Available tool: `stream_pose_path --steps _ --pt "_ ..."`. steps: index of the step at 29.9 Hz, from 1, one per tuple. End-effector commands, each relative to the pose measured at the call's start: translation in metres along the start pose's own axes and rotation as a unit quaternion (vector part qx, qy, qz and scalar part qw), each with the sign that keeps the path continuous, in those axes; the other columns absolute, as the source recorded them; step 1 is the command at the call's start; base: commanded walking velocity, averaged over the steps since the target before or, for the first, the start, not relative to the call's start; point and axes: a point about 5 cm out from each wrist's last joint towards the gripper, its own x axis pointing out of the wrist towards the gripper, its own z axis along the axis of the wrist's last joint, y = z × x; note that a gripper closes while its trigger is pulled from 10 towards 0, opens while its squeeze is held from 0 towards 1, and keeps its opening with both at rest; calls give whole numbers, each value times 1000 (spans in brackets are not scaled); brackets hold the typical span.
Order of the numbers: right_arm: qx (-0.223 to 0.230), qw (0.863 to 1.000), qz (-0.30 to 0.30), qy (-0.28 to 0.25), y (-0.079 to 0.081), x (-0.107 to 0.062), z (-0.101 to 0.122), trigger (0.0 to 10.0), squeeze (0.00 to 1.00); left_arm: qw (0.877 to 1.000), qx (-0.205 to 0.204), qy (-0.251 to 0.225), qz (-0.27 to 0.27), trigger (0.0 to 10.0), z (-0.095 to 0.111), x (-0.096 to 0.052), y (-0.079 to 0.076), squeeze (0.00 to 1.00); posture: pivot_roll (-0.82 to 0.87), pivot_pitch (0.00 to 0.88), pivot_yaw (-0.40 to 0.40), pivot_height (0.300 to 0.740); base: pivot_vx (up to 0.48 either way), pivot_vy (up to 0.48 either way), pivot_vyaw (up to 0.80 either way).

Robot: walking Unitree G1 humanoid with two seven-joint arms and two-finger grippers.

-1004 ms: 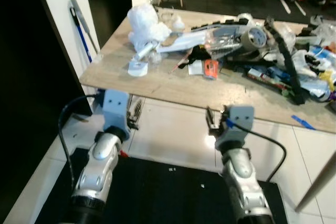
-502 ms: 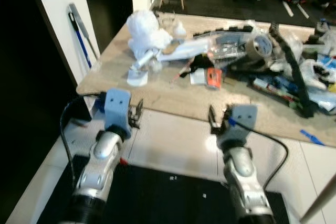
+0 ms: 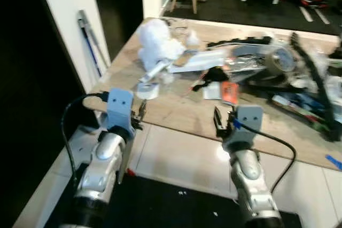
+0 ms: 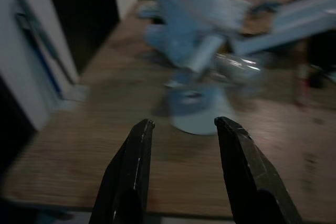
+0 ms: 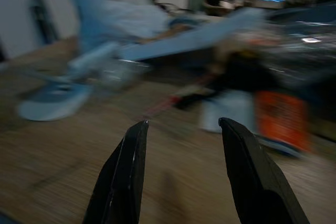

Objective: Picking trash to rubbish bin

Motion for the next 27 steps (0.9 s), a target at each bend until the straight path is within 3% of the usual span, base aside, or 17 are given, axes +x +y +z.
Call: stream_pose_path --steps 1,27 --pt "-5 1000 -9 12 -6 -4 -5 10000 0 1000 -2 8 -5 10000 -4 -2 -3 0 -72 131 29 740 307 0 0" --pt "-5 1000 -14 10 -9 -3 -4 10000 0 1000 -5 11 -13 10000 -5 -2 -8 0 -75 132 26 740 310 0 0"
